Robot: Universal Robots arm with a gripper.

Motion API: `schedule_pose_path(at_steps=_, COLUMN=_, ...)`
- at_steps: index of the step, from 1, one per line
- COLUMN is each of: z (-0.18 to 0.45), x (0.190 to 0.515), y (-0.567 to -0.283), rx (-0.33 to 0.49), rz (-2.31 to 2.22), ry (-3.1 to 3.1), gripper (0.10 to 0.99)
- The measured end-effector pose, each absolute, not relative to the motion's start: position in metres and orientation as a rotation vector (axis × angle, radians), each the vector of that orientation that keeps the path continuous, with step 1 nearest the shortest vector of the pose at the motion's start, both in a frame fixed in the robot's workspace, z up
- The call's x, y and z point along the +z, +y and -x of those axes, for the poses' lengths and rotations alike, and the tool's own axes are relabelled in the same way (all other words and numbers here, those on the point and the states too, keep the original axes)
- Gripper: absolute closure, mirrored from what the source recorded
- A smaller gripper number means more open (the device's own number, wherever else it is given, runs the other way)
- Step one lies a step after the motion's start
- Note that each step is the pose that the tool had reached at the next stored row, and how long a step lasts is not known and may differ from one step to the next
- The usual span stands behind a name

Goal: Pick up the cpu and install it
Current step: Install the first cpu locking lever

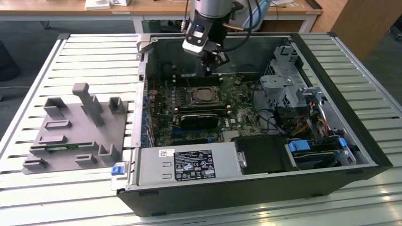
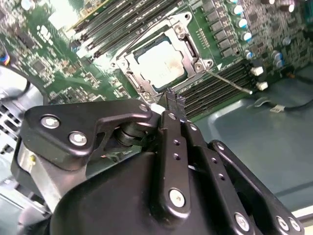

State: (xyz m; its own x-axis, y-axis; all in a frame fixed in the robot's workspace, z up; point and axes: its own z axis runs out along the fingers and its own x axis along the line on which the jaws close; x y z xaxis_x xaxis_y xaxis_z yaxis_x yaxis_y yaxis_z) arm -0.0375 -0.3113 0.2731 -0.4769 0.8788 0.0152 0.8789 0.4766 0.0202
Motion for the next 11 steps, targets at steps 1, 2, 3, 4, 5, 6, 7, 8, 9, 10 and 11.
schedule_pose_path(at_steps=1, z=0.0375, x=0.2731, y=-0.3113, rx=-0.039, rz=1.581, ry=-2.711, gripper=0.980)
schedule_pose_path(at_steps=2, z=0.0375, x=0.2731, y=-0.3113, rx=-0.039, rz=1.556, ry=-2.725, gripper=0.980)
schedule_pose_path(at_steps=3, z=0.0375, x=0.2731, y=-0.3113, rx=-0.039, rz=1.532, ry=-2.739, gripper=0.980)
schedule_pose_path(at_steps=4, z=0.0375, x=0.2731, y=-0.3113, rx=-0.039, rz=1.507, ry=-2.752, gripper=0.980)
schedule_pose_path(at_steps=5, z=0.0375, x=0.2731, y=-0.3113, rx=-0.039, rz=1.482, ry=-2.765, gripper=0.980)
schedule_pose_path(at_steps=6, z=0.0375, x=0.2731, y=-0.3113, rx=-0.039, rz=1.457, ry=-2.779, gripper=0.980)
schedule_pose_path(at_steps=7, z=0.0375, x=0.2731, y=-0.3113, rx=-0.039, rz=1.429, ry=-2.792, gripper=0.980)
schedule_pose_path(at_steps=8, z=0.0375, x=0.2731, y=-0.3113, rx=-0.039, rz=1.405, ry=-2.805, gripper=0.980)
schedule_pose_path(at_steps=9, z=0.0375, x=0.2731, y=-0.3113, rx=-0.039, rz=1.379, ry=-2.817, gripper=0.980)
schedule_pose_path(at_steps=10, z=0.0375, x=0.2731, y=-0.3113, rx=-0.039, rz=1.353, ry=-2.829, gripper=0.980)
schedule_pose_path(at_steps=11, z=0.0375, x=0.2731, y=-0.3113, rx=-0.039, rz=1.328, ry=-2.841, gripper=0.980)
